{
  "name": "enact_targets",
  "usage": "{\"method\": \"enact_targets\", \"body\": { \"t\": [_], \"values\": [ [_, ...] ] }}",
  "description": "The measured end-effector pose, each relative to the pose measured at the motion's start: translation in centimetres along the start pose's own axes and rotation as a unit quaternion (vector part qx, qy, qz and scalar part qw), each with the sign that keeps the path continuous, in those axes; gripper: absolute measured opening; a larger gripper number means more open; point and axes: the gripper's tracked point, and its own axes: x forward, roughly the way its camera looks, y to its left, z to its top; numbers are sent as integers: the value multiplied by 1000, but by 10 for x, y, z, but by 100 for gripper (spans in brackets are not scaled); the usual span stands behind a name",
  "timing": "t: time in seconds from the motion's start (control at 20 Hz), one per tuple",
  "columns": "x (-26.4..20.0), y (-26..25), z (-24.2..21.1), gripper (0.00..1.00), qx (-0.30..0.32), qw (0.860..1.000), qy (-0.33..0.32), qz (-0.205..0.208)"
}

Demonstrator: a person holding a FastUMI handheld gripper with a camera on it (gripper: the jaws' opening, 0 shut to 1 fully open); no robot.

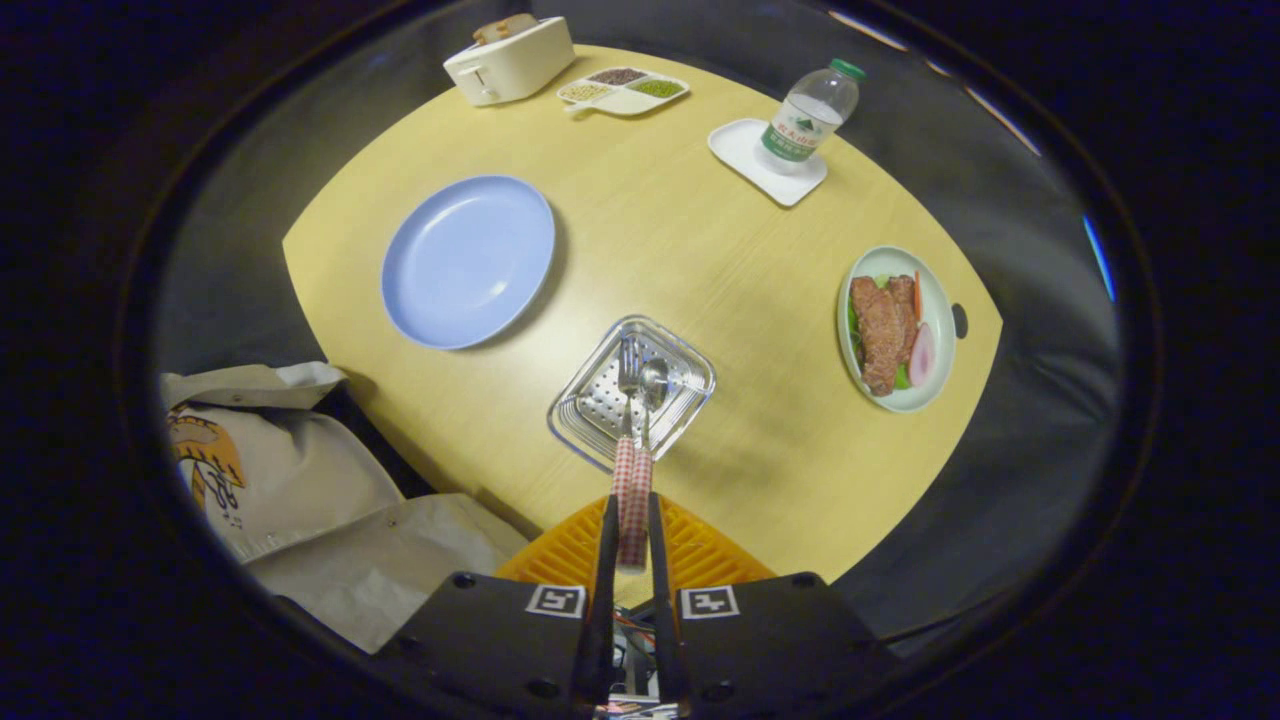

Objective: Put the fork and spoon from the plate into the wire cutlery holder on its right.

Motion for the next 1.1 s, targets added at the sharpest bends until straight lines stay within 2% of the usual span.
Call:
{"method": "enact_targets", "body": {
  "t": [0.15, 0.4, 0.65, 0.8, 1.1],
  "values": [
    [-3, 3, 6, 46, 13, 1000, -25, 3],
    [-10, 14, 14, 87, 69, 994, -87, 17],
    [-18, 25, 28, 92, 121, 980, -158, 19],
    [-36, 43, 45, 95, 171, 959, -221, 41],
    [-56, 58, 59, 100, 267, 912, -310, 30]
  ]
}}
